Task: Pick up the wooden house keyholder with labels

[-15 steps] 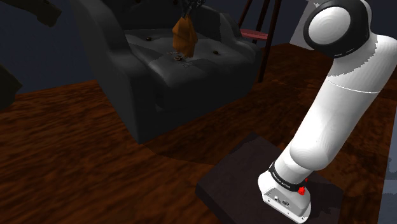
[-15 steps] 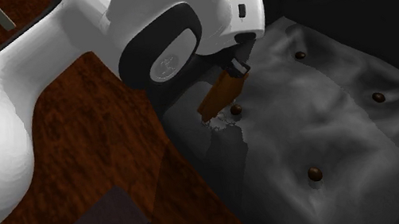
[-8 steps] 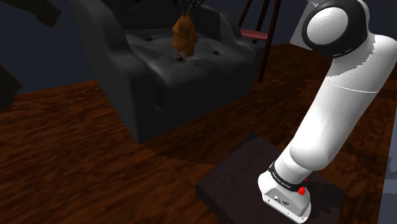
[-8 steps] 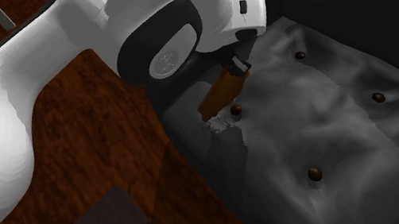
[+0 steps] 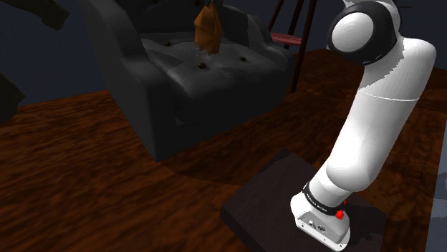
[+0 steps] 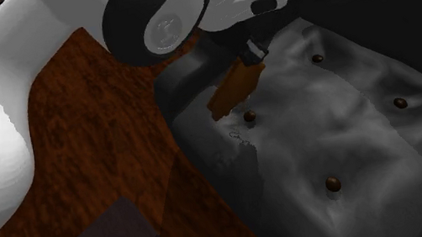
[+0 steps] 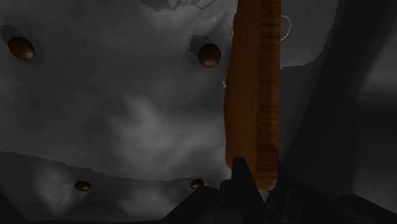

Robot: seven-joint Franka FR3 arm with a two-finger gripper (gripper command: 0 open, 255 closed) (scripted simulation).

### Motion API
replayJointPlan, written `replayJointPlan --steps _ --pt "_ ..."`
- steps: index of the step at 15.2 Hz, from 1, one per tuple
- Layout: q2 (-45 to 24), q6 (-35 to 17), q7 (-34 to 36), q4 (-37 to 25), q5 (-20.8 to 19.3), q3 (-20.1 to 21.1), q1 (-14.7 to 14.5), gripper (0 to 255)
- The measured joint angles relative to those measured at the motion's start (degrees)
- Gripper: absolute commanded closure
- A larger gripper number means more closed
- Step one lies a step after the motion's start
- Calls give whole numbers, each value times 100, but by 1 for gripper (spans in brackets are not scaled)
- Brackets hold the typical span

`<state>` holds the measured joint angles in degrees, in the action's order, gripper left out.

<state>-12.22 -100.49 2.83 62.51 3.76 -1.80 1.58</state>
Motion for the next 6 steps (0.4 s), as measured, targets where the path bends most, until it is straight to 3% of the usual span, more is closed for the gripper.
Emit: replayJointPlan --steps 6 --pt "-526 756 34 -1285 19 -1 27 255"
